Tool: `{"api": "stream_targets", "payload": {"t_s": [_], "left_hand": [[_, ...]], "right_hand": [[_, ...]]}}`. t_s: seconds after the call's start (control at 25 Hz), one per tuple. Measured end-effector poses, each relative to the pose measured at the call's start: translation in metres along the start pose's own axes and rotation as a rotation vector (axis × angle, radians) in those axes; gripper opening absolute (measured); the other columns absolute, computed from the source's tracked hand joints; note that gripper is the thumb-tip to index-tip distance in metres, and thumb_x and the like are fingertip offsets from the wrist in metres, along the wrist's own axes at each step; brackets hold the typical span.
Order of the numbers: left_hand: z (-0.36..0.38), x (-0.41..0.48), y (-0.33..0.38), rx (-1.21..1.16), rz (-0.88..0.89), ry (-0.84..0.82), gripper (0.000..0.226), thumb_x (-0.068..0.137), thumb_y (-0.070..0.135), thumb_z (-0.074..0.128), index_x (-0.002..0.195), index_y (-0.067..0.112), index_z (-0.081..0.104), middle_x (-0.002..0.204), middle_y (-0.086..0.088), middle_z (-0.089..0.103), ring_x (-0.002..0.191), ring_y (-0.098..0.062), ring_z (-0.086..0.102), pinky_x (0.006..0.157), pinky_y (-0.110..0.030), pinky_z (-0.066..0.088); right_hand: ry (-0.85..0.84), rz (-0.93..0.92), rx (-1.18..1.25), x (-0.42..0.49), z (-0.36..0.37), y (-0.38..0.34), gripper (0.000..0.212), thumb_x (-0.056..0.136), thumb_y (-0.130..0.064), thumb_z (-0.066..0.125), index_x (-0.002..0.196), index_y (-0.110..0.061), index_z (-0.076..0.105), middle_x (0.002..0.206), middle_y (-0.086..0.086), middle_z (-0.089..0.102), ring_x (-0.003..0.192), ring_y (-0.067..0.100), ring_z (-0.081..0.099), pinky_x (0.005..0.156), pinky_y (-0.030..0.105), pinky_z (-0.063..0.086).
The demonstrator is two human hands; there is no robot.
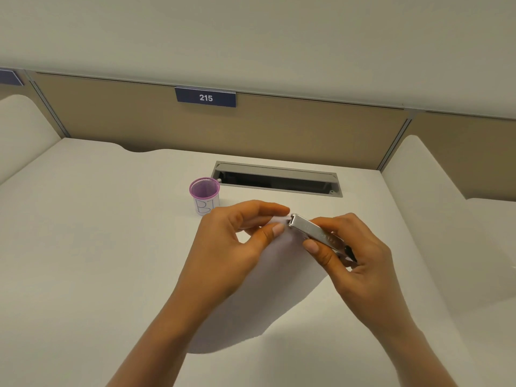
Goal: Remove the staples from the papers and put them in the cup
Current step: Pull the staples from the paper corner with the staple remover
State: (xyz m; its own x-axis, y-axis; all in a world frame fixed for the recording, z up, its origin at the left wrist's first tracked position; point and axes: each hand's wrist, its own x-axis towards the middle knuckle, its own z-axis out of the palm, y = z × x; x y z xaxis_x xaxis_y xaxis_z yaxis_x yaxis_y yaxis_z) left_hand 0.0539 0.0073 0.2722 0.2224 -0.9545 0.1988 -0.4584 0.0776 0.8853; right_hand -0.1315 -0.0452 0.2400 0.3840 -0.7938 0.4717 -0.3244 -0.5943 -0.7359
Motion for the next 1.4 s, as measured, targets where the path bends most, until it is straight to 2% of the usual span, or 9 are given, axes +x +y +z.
{"api": "stream_targets", "payload": {"t_s": [0.08, 0.24, 0.4, 0.52, 0.68, 0.88, 1.0, 1.2, 1.4], "left_hand": [[-0.003, 0.0, 0.001, -0.059, -0.056, -0.012, 0.019, 0.083, 0.033, 0.07, 0.101, 0.037, 0.074, 0.093, 0.027, 0.072, 0.093, 0.013, 0.064, 0.076, 0.002, 0.046], [-0.006, -0.001, 0.005, -0.156, -0.141, -0.051, 0.022, 0.079, 0.038, 0.069, 0.101, 0.035, 0.075, 0.093, 0.02, 0.076, 0.092, 0.002, 0.069, 0.077, -0.015, 0.054], [-0.006, -0.004, 0.01, -0.18, -0.155, -0.038, 0.021, 0.078, 0.039, 0.069, 0.098, 0.035, 0.075, 0.09, 0.022, 0.075, 0.086, 0.004, 0.069, 0.069, -0.01, 0.051], [-0.008, -0.005, 0.012, -0.185, -0.17, -0.03, 0.019, 0.08, 0.037, 0.069, 0.098, 0.035, 0.075, 0.09, 0.021, 0.076, 0.085, 0.003, 0.07, 0.073, -0.014, 0.051], [-0.011, -0.006, 0.014, -0.172, -0.177, -0.045, 0.022, 0.081, 0.038, 0.069, 0.103, 0.035, 0.074, 0.096, 0.017, 0.076, 0.09, -0.002, 0.071, 0.08, -0.022, 0.056], [-0.009, -0.008, 0.014, -0.075, -0.13, -0.017, 0.021, 0.083, 0.037, 0.068, 0.103, 0.038, 0.073, 0.096, 0.023, 0.074, 0.093, 0.01, 0.065, 0.072, -0.009, 0.053], [-0.007, -0.009, 0.017, 0.003, -0.085, 0.017, 0.022, 0.084, 0.038, 0.066, 0.105, 0.038, 0.072, 0.096, 0.024, 0.073, 0.093, 0.007, 0.066, 0.076, -0.013, 0.053], [-0.003, -0.011, 0.019, -0.007, -0.074, 0.043, 0.022, 0.084, 0.037, 0.065, 0.105, 0.036, 0.073, 0.099, 0.021, 0.073, 0.094, 0.0, 0.067, 0.079, -0.022, 0.055], [0.0, -0.011, 0.017, -0.035, -0.083, 0.053, 0.022, 0.082, 0.037, 0.066, 0.103, 0.037, 0.073, 0.094, 0.028, 0.07, 0.091, 0.009, 0.064, 0.075, -0.011, 0.05]], "right_hand": [[0.004, 0.014, 0.01, -0.001, -0.004, -0.002, 0.024, 0.084, -0.043, 0.059, 0.108, -0.039, 0.059, 0.097, -0.024, 0.06, 0.095, 0.001, 0.059, 0.069, 0.003, 0.047], [-0.005, -0.008, 0.006, 0.001, -0.009, -0.01, 0.025, 0.082, -0.046, 0.059, 0.107, -0.042, 0.057, 0.098, -0.027, 0.06, 0.096, -0.001, 0.059, 0.07, 0.002, 0.047], [0.015, -0.063, -0.039, 0.003, -0.011, -0.014, 0.026, 0.081, -0.041, 0.063, 0.106, -0.033, 0.059, 0.099, -0.021, 0.062, 0.094, -0.003, 0.059, 0.071, 0.002, 0.047], [0.022, -0.094, -0.09, 0.003, -0.011, -0.015, 0.028, 0.081, -0.033, 0.067, 0.108, -0.027, 0.061, 0.098, -0.017, 0.061, 0.091, -0.003, 0.058, 0.068, 0.001, 0.045], [0.017, -0.113, -0.131, 0.003, -0.013, -0.017, 0.028, 0.08, -0.029, 0.07, 0.107, -0.027, 0.062, 0.096, -0.012, 0.062, 0.086, -0.001, 0.057, 0.063, 0.002, 0.043], [-0.003, -0.134, -0.22, 0.005, -0.015, -0.02, 0.026, 0.08, -0.028, 0.07, 0.105, -0.022, 0.067, 0.095, -0.008, 0.062, 0.081, -0.001, 0.056, 0.061, 0.002, 0.043], [0.0, -0.13, -0.232, 0.005, -0.014, -0.02, 0.025, 0.08, -0.027, 0.07, 0.105, -0.021, 0.068, 0.094, -0.009, 0.06, 0.08, 0.0, 0.056, 0.062, 0.0, 0.041], [0.031, -0.085, -0.111, 0.001, -0.008, -0.021, 0.024, 0.084, -0.029, 0.066, 0.106, -0.032, 0.059, 0.094, -0.018, 0.058, 0.089, -0.003, 0.056, 0.064, 0.0, 0.043], [0.078, -0.045, -0.079, -0.002, -0.003, -0.022, 0.021, 0.083, -0.029, 0.066, 0.104, -0.026, 0.062, 0.092, -0.022, 0.056, 0.087, -0.006, 0.056, 0.063, -0.002, 0.041]]}}
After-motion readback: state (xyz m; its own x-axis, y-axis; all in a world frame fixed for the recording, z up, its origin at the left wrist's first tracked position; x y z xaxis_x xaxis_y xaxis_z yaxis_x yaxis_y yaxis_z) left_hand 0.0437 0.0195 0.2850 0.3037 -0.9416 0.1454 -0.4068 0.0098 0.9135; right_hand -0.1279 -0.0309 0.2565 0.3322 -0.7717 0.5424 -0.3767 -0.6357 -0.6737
